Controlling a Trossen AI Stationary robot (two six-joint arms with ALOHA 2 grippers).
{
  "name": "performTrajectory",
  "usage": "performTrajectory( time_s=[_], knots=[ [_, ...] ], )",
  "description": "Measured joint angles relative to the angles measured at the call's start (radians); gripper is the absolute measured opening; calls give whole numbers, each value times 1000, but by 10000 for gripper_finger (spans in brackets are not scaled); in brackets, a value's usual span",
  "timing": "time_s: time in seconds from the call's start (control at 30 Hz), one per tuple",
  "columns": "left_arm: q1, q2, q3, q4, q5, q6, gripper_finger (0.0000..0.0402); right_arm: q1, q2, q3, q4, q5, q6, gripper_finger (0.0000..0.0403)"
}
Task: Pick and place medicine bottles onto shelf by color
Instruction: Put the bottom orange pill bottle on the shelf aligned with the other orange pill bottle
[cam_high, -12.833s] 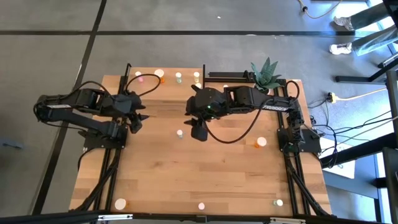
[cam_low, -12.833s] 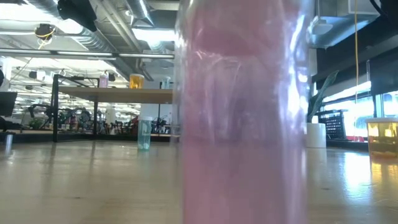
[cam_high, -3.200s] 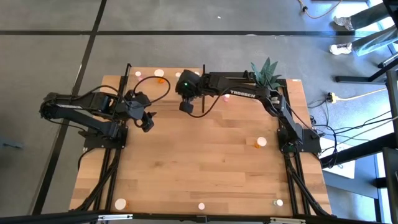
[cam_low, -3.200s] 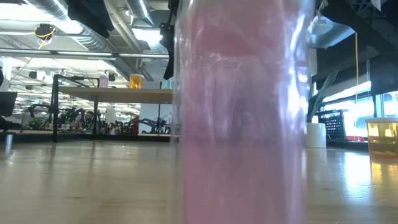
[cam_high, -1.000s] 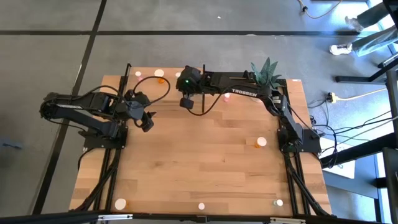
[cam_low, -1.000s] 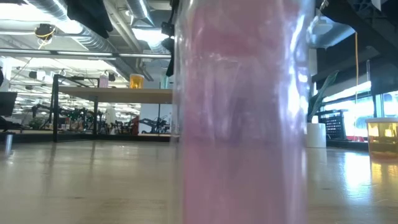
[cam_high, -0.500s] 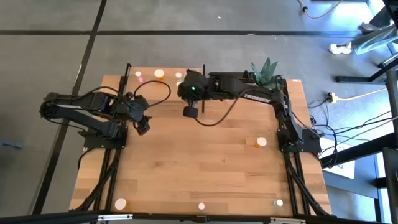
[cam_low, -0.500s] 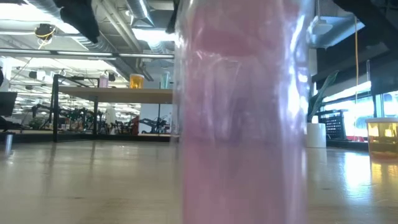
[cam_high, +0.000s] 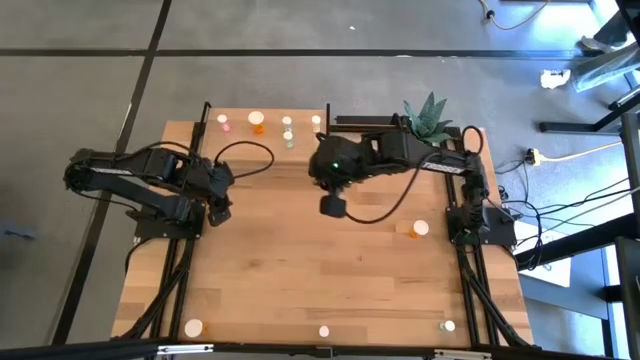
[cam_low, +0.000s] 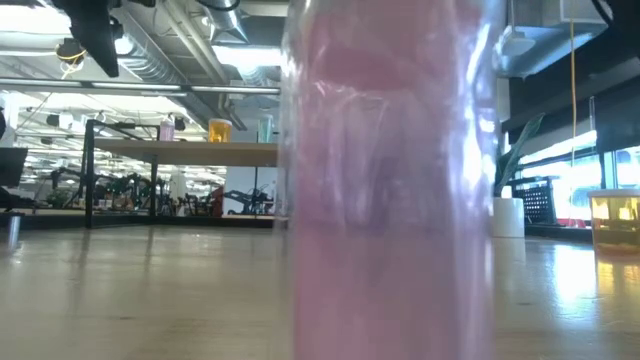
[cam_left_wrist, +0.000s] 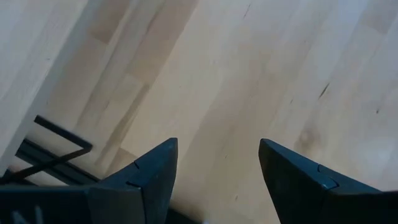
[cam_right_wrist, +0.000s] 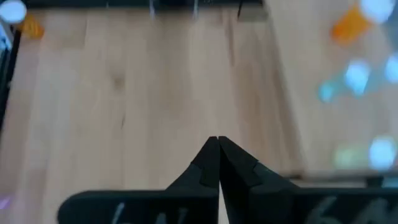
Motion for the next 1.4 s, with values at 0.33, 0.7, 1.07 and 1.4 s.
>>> performTrajectory(
  time_s=[0.33,0.7,1.07,1.4],
  knots=[
    [-90,0,0,0,55,-1,218,71,-9,0,-192,7,192,3],
    [-237,0,0,-32,244,-111,218,109,-9,0,-203,-22,243,3],
    [-470,1,0,-2,314,-196,218,110,-9,-1,-192,-141,120,3],
    [-691,60,0,270,309,-372,218,110,-9,-1,-192,-159,-15,3]
  ],
)
